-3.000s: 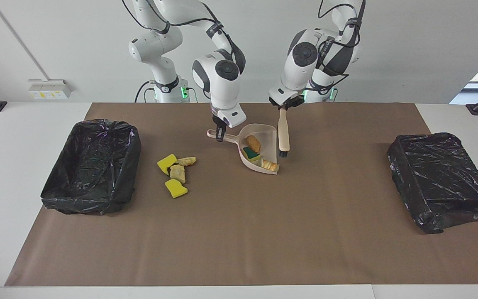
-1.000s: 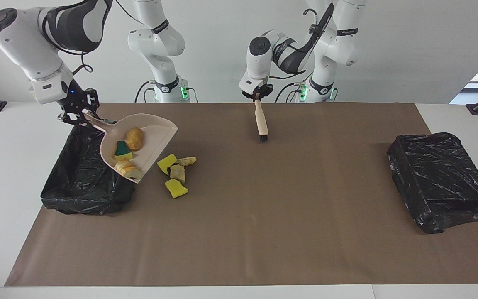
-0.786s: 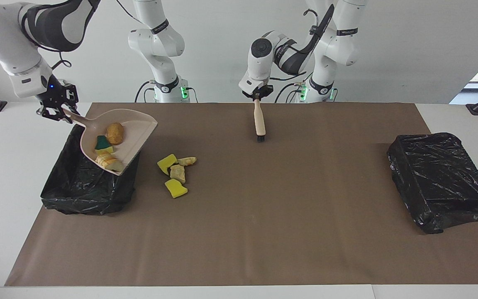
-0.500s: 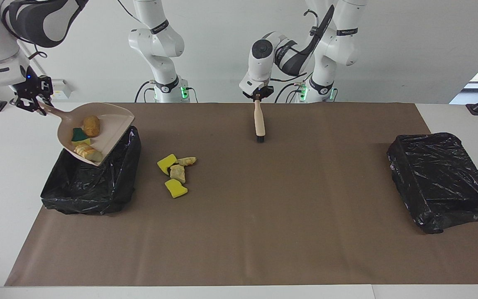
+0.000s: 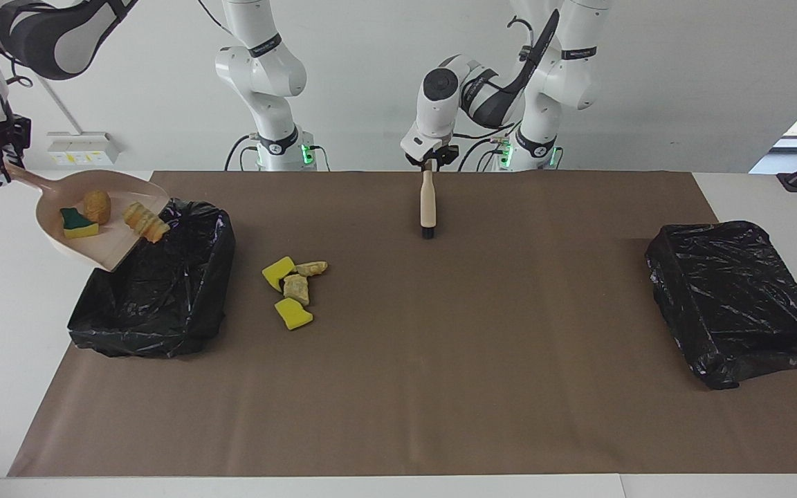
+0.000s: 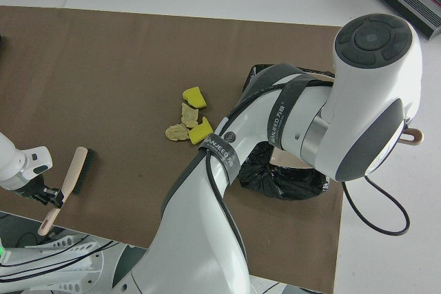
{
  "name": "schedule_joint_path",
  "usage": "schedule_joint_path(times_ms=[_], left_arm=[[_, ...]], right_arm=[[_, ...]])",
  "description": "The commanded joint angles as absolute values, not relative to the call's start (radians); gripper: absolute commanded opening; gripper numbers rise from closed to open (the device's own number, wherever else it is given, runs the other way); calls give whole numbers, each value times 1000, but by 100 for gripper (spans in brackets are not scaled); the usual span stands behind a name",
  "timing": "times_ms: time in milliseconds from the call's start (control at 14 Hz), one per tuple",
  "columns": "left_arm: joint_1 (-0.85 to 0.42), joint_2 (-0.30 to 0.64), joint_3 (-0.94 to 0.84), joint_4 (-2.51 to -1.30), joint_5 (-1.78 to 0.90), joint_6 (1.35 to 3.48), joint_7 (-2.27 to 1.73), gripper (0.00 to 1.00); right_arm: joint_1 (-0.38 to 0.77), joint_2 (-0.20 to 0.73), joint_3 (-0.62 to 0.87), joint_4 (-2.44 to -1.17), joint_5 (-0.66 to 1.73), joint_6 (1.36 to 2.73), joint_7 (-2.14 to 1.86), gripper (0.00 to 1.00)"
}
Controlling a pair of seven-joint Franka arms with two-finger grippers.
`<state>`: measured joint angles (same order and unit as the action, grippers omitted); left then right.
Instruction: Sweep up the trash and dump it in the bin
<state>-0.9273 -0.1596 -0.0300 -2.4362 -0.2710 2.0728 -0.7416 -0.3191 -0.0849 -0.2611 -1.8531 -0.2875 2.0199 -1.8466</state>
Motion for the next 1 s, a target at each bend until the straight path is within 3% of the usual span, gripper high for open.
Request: schedule_joint_path(times_ms=[0, 71, 143, 571, 929], left_arm=[[-868, -150, -28, -2378, -261, 2048, -696, 87], [-833, -150, -29, -2343, -220, 2030, -689, 98], [-801, -150, -28, -2303, -184, 1999, -661, 100], [-475, -150, -26, -1943, -97, 1708, -381, 100], [-273, -141, -25, -1671, -91, 1473, -185, 100]], right_arm=[[-357, -37, -255, -1845, -321, 2092, -1875, 0], [-359, -28, -253, -1844, -349, 2123, -1873, 0], [-359, -20, -253, -1845, -376, 2152, -1871, 0], [-305, -12, -244, -1852, -560, 2152, -1810, 0], [-218, -9, -241, -1855, -739, 2128, -1729, 0]])
